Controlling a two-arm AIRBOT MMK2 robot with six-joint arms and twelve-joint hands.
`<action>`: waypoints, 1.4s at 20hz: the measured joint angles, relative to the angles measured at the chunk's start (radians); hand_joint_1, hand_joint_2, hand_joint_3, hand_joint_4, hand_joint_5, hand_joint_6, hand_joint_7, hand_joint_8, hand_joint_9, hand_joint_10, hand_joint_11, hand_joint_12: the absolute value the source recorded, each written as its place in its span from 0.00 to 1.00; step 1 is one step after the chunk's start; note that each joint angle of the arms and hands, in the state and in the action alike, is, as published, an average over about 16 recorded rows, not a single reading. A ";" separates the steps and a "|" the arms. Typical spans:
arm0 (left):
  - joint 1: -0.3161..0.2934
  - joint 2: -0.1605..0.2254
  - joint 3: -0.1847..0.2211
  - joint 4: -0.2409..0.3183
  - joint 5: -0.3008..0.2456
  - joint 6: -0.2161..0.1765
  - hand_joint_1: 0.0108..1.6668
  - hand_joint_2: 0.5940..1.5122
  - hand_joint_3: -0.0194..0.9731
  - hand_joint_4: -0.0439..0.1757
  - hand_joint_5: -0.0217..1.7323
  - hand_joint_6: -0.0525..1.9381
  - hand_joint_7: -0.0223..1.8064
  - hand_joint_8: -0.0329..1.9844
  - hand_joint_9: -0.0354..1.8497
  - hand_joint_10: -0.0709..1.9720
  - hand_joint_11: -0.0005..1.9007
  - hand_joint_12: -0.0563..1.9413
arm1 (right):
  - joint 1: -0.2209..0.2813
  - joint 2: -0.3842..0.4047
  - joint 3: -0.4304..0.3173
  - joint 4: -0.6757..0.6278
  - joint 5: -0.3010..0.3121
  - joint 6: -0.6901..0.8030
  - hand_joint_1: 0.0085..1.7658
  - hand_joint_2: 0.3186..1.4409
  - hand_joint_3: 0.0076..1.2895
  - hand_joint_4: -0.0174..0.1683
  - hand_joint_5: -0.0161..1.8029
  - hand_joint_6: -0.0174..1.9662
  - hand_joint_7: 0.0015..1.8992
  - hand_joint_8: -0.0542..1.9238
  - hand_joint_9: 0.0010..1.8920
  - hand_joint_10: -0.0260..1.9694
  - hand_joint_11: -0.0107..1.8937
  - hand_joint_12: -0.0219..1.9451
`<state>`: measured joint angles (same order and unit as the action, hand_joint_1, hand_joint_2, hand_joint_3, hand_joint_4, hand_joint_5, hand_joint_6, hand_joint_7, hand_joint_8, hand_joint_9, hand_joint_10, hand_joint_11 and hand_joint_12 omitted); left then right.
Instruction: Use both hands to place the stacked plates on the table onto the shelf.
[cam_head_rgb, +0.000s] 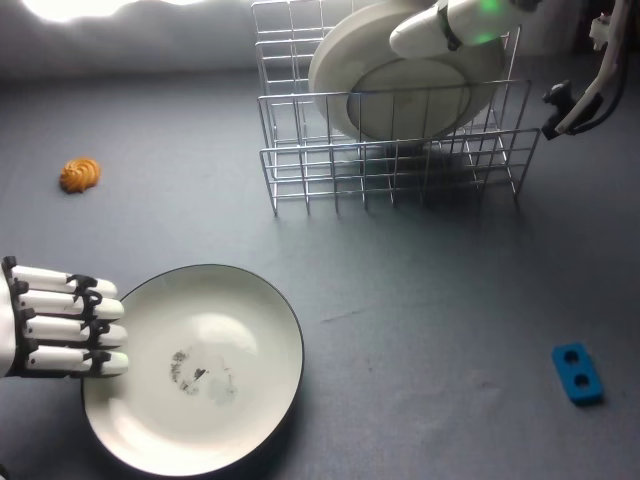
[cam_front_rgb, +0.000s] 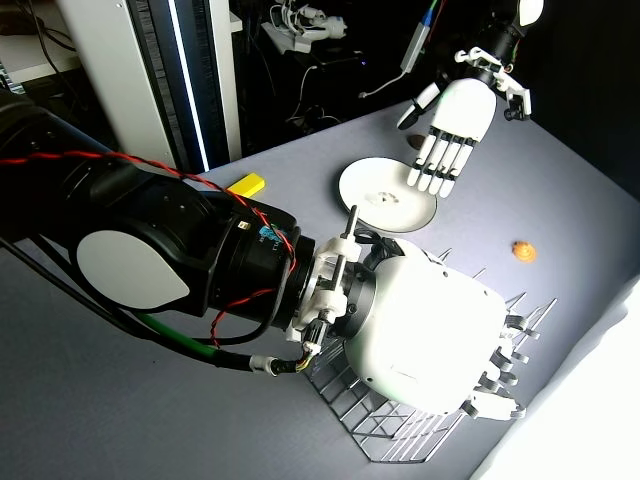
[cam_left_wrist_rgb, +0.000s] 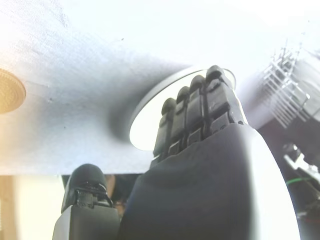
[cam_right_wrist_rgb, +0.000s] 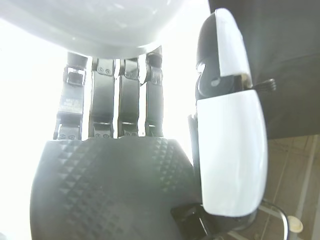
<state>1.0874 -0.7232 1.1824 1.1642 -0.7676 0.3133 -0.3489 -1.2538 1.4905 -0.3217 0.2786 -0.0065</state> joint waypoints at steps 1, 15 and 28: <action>0.006 0.000 -0.003 -0.006 0.003 0.000 0.00 0.58 0.02 0.21 0.05 0.03 0.04 0.02 0.02 0.03 0.01 0.02 | 0.003 0.002 -0.002 -0.001 0.002 -0.003 0.61 0.60 0.01 0.08 0.40 0.02 0.38 0.03 0.37 0.01 0.12 0.57; 0.094 -0.001 -0.064 -0.063 0.038 -0.002 0.00 0.58 0.02 0.18 0.02 0.02 0.02 0.01 0.01 0.03 0.01 0.02 | 0.061 0.088 -0.206 -0.171 0.143 -0.271 0.55 0.49 0.01 0.08 0.08 0.02 0.06 0.03 0.06 0.01 0.02 0.11; 0.133 -0.013 -0.118 -0.111 0.047 -0.004 0.00 0.57 0.02 0.16 0.01 0.02 0.01 0.01 0.01 0.02 0.01 0.02 | -0.083 0.104 -0.520 -0.243 0.158 -0.737 0.58 0.35 0.01 0.12 0.02 0.02 0.01 0.03 0.01 0.01 0.01 0.01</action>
<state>1.2199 -0.7357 1.0648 1.0535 -0.7202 0.3093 -0.4318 -1.1495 0.9709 -0.5645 0.4361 -0.7431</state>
